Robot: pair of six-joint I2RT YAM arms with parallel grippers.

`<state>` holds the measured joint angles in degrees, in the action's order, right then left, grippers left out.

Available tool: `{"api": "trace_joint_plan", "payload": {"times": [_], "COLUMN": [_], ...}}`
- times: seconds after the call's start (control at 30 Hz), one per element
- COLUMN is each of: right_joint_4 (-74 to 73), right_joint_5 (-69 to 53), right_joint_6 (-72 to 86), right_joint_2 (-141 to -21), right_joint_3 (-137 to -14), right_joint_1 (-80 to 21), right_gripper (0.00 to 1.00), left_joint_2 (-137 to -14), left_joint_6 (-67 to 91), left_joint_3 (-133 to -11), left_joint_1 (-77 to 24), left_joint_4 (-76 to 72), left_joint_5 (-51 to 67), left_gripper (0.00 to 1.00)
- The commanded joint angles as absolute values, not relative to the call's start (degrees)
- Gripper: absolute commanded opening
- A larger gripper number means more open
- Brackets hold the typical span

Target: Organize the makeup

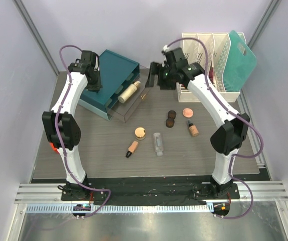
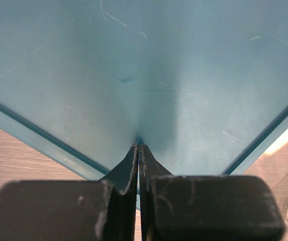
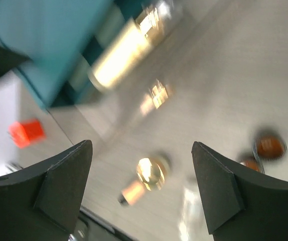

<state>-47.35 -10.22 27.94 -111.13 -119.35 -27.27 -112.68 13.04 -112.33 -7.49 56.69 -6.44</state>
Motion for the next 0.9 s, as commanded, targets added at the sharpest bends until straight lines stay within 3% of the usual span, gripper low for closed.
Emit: {"api": "trace_joint_plan", "payload": {"times": [0.0,0.33,0.77,0.83,0.87], "right_joint_4": [-58.27,-57.58,-50.28,-50.1,-50.1], "right_joint_5": [-5.98,-5.98,-9.05,-9.05,-8.88], "right_joint_6": [22.94,21.18,19.86,19.6,19.51], "right_joint_2": [-107.32,-107.05,-113.98,-114.96,-115.83], "right_joint_3": [-107.86,-88.96,-82.79,-82.97,-82.97], "right_joint_1": [-30.76,-36.03,-37.09,-37.09,-37.18], "right_gripper": [0.85,0.85,0.8,0.69,0.55], "left_joint_2": [-113.2,-112.68,-111.01,-110.92,-110.83], "left_joint_6": [12.74,13.01,13.45,13.62,13.54], "left_joint_3": [-113.73,-112.94,-108.02,-107.93,-107.93], "left_joint_1": [-7.38,-7.38,-7.38,-7.38,-7.38], "left_joint_4": [57.66,57.74,57.22,57.3,57.3], "left_joint_5": [-6.24,-5.36,-5.19,-5.01,-5.01], "left_gripper": [0.0,0.0,0.0,0.0,0.0]}}
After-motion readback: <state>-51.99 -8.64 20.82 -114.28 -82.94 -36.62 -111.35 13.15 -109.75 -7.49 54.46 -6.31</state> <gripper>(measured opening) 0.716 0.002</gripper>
